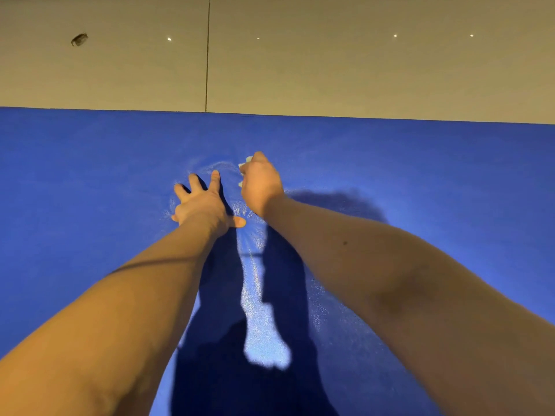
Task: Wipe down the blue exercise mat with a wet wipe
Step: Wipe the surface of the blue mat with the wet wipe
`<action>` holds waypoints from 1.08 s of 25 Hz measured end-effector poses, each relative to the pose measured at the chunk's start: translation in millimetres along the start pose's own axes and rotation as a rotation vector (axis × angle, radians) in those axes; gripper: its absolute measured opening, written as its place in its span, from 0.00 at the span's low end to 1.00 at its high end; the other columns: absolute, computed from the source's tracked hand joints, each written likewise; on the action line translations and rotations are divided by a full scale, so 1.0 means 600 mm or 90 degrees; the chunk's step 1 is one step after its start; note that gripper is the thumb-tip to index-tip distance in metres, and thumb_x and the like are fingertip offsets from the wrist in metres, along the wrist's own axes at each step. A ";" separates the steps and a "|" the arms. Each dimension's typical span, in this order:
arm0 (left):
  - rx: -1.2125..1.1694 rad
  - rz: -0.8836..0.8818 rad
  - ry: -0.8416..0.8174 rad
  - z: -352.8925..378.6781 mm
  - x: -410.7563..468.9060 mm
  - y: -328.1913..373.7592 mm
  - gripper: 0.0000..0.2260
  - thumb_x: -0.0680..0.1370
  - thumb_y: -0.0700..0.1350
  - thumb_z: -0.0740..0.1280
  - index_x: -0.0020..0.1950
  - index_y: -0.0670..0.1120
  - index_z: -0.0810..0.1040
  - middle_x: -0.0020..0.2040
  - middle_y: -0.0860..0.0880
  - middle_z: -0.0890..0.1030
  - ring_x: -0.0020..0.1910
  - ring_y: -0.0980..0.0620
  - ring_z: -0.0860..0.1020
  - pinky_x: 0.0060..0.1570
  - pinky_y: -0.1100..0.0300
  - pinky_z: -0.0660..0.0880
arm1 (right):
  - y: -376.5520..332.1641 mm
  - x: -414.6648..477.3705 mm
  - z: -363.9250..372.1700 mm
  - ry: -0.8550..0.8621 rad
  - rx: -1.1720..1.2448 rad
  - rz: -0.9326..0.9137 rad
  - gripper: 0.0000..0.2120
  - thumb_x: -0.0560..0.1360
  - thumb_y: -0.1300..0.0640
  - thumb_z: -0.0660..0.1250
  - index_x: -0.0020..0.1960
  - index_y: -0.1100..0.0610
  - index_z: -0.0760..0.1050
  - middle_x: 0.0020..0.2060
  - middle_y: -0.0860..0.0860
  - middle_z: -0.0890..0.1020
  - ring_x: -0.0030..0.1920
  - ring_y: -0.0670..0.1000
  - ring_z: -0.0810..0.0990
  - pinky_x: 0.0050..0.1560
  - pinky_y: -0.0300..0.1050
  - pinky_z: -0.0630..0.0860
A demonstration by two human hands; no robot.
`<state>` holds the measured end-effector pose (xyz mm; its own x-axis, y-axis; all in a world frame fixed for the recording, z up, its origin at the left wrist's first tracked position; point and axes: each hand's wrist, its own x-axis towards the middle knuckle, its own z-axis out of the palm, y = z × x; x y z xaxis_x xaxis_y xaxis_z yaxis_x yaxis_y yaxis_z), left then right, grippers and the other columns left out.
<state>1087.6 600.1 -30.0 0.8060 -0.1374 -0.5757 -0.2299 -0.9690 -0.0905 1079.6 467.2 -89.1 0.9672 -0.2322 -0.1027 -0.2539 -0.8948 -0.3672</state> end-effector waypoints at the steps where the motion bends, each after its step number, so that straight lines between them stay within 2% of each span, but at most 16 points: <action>1: 0.000 0.001 0.001 0.001 0.000 0.000 0.58 0.66 0.69 0.76 0.81 0.61 0.39 0.79 0.46 0.47 0.77 0.36 0.49 0.62 0.39 0.74 | -0.002 -0.003 0.002 0.003 -0.001 -0.022 0.15 0.81 0.59 0.63 0.66 0.58 0.75 0.66 0.55 0.72 0.64 0.54 0.73 0.63 0.47 0.73; 4: 0.002 -0.001 -0.007 -0.001 -0.002 0.000 0.58 0.66 0.69 0.75 0.81 0.61 0.38 0.80 0.46 0.46 0.78 0.35 0.48 0.63 0.39 0.74 | 0.038 -0.007 -0.018 -0.026 -0.032 -0.071 0.07 0.77 0.63 0.63 0.55 0.58 0.77 0.64 0.53 0.75 0.61 0.56 0.77 0.60 0.49 0.76; 6: 0.003 -0.001 -0.010 -0.003 -0.003 0.000 0.58 0.67 0.69 0.75 0.81 0.60 0.38 0.80 0.46 0.45 0.78 0.35 0.47 0.63 0.39 0.74 | 0.100 -0.011 -0.043 0.025 -0.031 -0.010 0.04 0.75 0.63 0.61 0.47 0.57 0.73 0.59 0.50 0.80 0.56 0.56 0.81 0.55 0.50 0.78; 9: 0.008 -0.001 -0.011 -0.004 -0.004 0.001 0.58 0.67 0.69 0.75 0.81 0.60 0.37 0.81 0.46 0.44 0.79 0.35 0.46 0.63 0.40 0.74 | 0.171 -0.029 -0.085 0.066 0.036 0.128 0.09 0.76 0.64 0.61 0.53 0.62 0.78 0.54 0.49 0.78 0.57 0.57 0.79 0.52 0.43 0.77; 11: 0.006 -0.004 -0.013 -0.004 -0.004 0.001 0.58 0.66 0.70 0.75 0.81 0.60 0.37 0.81 0.47 0.44 0.79 0.35 0.46 0.63 0.39 0.74 | 0.183 -0.035 -0.094 0.087 0.022 0.192 0.10 0.77 0.63 0.63 0.56 0.62 0.79 0.56 0.57 0.76 0.58 0.60 0.76 0.54 0.45 0.74; 13: 0.008 -0.004 -0.012 -0.003 -0.005 0.003 0.58 0.66 0.70 0.75 0.81 0.60 0.37 0.81 0.47 0.44 0.79 0.35 0.46 0.62 0.39 0.75 | 0.156 -0.029 -0.082 0.111 0.049 0.222 0.06 0.77 0.65 0.63 0.50 0.62 0.78 0.57 0.60 0.75 0.56 0.61 0.76 0.56 0.49 0.75; 15: 0.010 -0.001 -0.007 -0.003 -0.006 0.003 0.58 0.66 0.70 0.75 0.81 0.60 0.38 0.80 0.47 0.45 0.78 0.35 0.46 0.61 0.39 0.75 | 0.107 -0.021 -0.057 0.091 0.069 0.190 0.05 0.76 0.66 0.61 0.43 0.61 0.74 0.56 0.60 0.75 0.54 0.60 0.77 0.58 0.51 0.75; 18: 0.009 0.000 -0.004 -0.003 -0.008 0.001 0.58 0.66 0.69 0.75 0.81 0.60 0.38 0.80 0.46 0.45 0.78 0.35 0.47 0.61 0.40 0.75 | 0.032 -0.025 -0.022 0.029 0.040 0.050 0.06 0.78 0.63 0.60 0.48 0.59 0.76 0.54 0.57 0.73 0.53 0.56 0.74 0.50 0.43 0.70; 20: 0.013 0.000 -0.002 -0.002 -0.008 0.000 0.57 0.67 0.70 0.75 0.81 0.60 0.38 0.80 0.46 0.45 0.79 0.36 0.47 0.62 0.40 0.74 | 0.022 -0.023 -0.005 0.019 0.000 -0.038 0.07 0.79 0.63 0.59 0.45 0.59 0.74 0.53 0.55 0.73 0.50 0.56 0.75 0.48 0.45 0.72; 21: 0.014 0.001 -0.001 -0.002 -0.009 0.000 0.57 0.67 0.70 0.75 0.81 0.60 0.38 0.80 0.46 0.45 0.79 0.36 0.47 0.62 0.41 0.74 | 0.029 -0.022 -0.006 0.023 -0.031 -0.070 0.07 0.79 0.64 0.60 0.46 0.61 0.75 0.55 0.55 0.74 0.52 0.56 0.77 0.50 0.48 0.75; 23: 0.013 0.001 0.002 -0.001 -0.009 0.000 0.57 0.67 0.70 0.74 0.81 0.60 0.38 0.80 0.46 0.45 0.79 0.36 0.47 0.62 0.41 0.74 | 0.063 -0.031 -0.029 0.046 -0.050 -0.057 0.05 0.78 0.65 0.60 0.48 0.60 0.74 0.58 0.52 0.78 0.54 0.53 0.80 0.52 0.49 0.78; 25: 0.015 0.001 0.003 0.001 -0.010 0.000 0.57 0.67 0.70 0.73 0.81 0.59 0.37 0.81 0.47 0.44 0.79 0.36 0.47 0.62 0.40 0.74 | 0.112 -0.050 -0.062 0.074 -0.047 0.026 0.06 0.78 0.65 0.58 0.47 0.57 0.72 0.57 0.47 0.80 0.47 0.44 0.81 0.45 0.39 0.76; 27: 0.009 0.002 0.004 0.004 -0.010 0.000 0.56 0.68 0.70 0.73 0.81 0.59 0.37 0.81 0.48 0.43 0.79 0.36 0.46 0.64 0.39 0.73 | 0.155 -0.072 -0.090 0.097 -0.048 0.100 0.09 0.78 0.66 0.59 0.50 0.62 0.77 0.59 0.52 0.78 0.49 0.46 0.79 0.45 0.34 0.70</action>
<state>1081.2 601.5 -28.7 0.8091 -0.1414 -0.5705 -0.2397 -0.9656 -0.1006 1014.6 373.5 -68.9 0.9074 -0.4200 -0.0106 -0.4052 -0.8680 -0.2870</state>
